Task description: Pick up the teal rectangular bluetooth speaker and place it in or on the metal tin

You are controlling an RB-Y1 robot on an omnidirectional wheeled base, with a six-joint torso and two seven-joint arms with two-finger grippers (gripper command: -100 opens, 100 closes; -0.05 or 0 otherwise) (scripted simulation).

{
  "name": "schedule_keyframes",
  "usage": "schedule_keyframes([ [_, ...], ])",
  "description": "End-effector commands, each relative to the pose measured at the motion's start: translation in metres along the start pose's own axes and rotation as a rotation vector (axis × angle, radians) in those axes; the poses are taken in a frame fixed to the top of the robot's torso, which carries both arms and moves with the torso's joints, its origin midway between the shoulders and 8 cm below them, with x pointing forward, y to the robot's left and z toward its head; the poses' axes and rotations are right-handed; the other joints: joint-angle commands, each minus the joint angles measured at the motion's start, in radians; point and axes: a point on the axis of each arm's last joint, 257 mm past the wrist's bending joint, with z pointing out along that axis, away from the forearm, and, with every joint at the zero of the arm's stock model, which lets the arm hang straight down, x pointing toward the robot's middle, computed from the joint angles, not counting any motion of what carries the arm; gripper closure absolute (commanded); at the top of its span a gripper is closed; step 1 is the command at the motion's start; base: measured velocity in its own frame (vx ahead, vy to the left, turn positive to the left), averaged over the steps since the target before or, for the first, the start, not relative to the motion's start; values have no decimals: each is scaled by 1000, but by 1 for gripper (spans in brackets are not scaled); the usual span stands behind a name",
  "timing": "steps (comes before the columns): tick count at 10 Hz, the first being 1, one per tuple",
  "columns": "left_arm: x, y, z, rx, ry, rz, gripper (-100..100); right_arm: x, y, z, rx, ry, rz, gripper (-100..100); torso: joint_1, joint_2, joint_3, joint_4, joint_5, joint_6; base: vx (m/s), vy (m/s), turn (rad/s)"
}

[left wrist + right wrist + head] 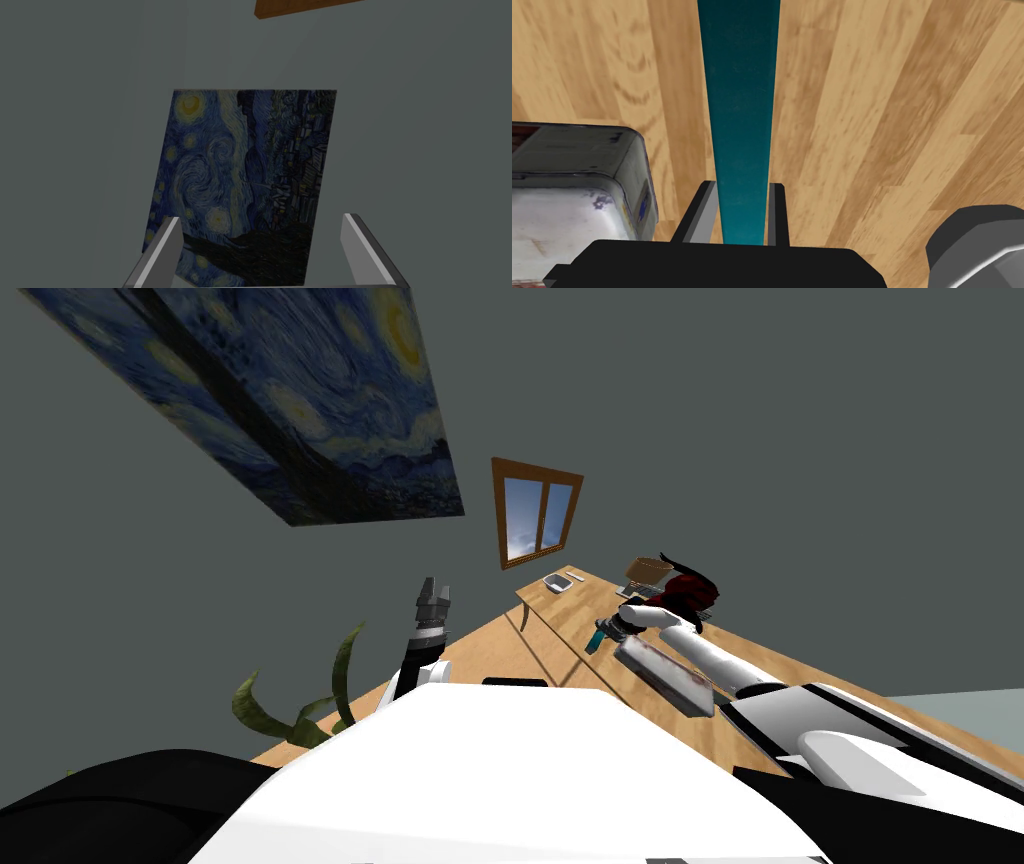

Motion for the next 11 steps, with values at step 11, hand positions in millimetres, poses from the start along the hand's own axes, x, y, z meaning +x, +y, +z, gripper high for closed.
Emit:
schedule_keyframes([
  [11, 0, 0, 0, -1, 0, 0, 0, -59, 18, -91, -43, -44, -3, 100, -10, -9, -5, -2, -2, 4, -145, -64, 25],
])
